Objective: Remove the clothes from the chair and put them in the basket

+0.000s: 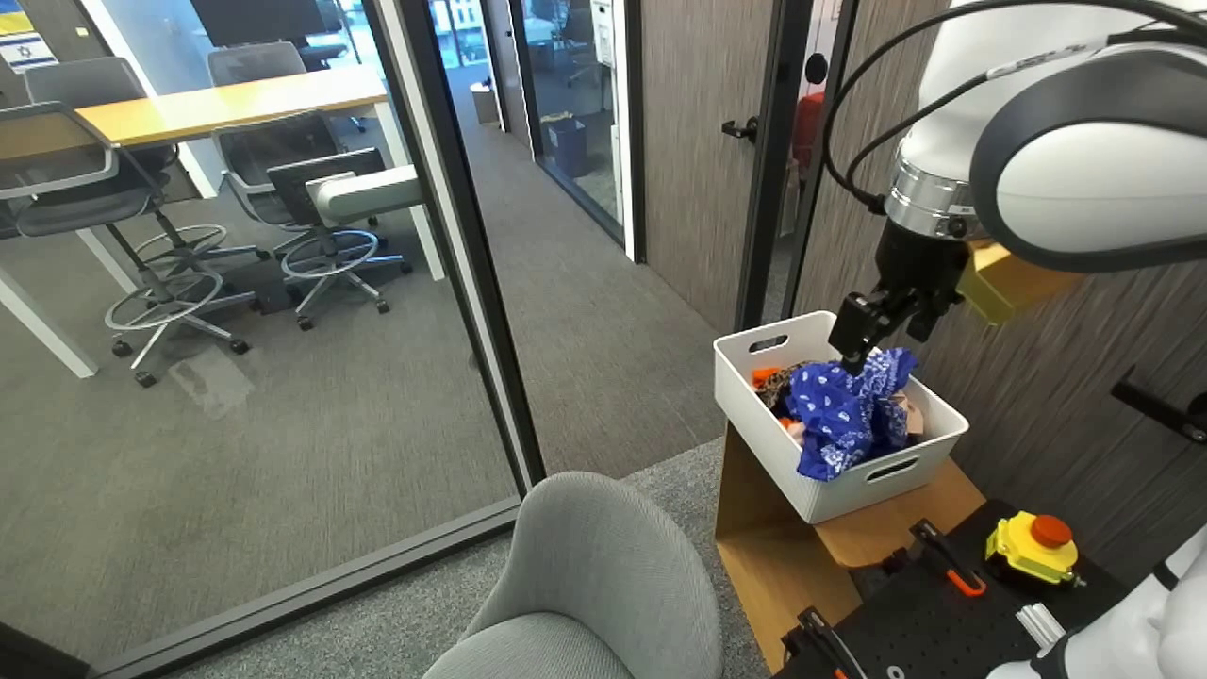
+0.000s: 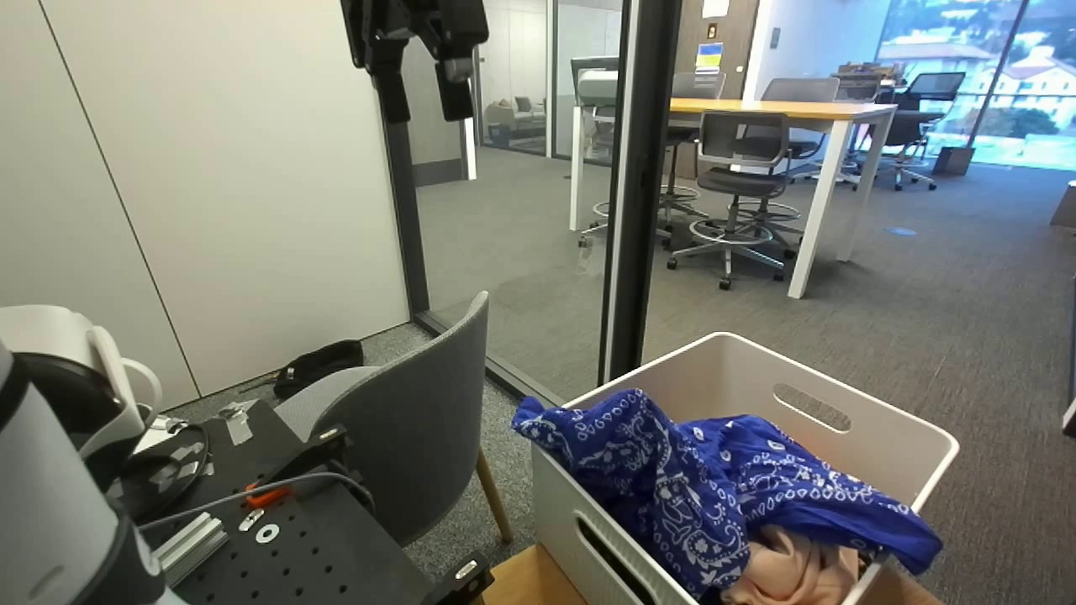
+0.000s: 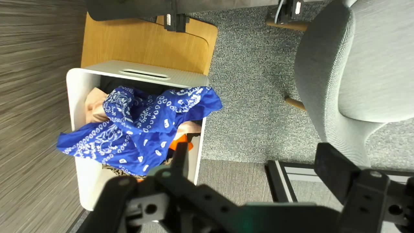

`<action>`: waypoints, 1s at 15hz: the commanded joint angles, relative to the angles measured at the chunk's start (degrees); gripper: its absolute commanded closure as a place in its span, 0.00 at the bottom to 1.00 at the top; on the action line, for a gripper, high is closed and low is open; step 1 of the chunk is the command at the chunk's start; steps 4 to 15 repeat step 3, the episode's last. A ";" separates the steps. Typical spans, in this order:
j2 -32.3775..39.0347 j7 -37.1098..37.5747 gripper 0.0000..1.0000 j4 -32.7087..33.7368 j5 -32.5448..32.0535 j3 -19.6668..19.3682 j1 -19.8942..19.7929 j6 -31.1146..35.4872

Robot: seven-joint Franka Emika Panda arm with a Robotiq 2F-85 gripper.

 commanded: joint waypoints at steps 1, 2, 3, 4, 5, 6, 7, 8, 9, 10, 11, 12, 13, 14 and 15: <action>0.25 -0.62 0.00 0.11 0.64 0.77 -1.02 -0.09; 0.39 -0.61 0.00 0.11 0.63 0.77 -1.03 -0.08; 0.52 -0.61 0.00 0.11 0.63 0.77 -1.03 -0.08; 0.52 -0.61 0.00 0.11 0.63 0.77 -1.03 -0.08; 0.52 -0.61 0.00 0.11 0.63 0.77 -1.03 -0.08; 0.52 -0.61 0.00 0.11 0.63 0.77 -1.03 -0.08; 0.52 -0.61 0.00 0.11 0.63 0.77 -1.03 -0.08; 0.52 -0.61 0.00 0.11 0.63 0.77 -1.03 -0.08; 0.52 -0.61 0.00 0.11 0.63 0.77 -1.03 -0.08; 0.52 -0.61 0.00 0.11 0.63 0.77 -1.03 -0.08; 0.52 -0.61 0.00 0.11 0.63 0.77 -1.03 -0.08; 0.52 -0.61 0.00 0.11 0.63 0.77 -1.03 -0.08; 0.52 -0.61 0.00 0.11 0.63 0.77 -1.03 -0.08; 0.52 -0.61 0.00 0.11 0.63 0.77 -1.03 -0.08; 0.52 -0.61 0.00 0.11 0.63 0.77 -1.03 -0.08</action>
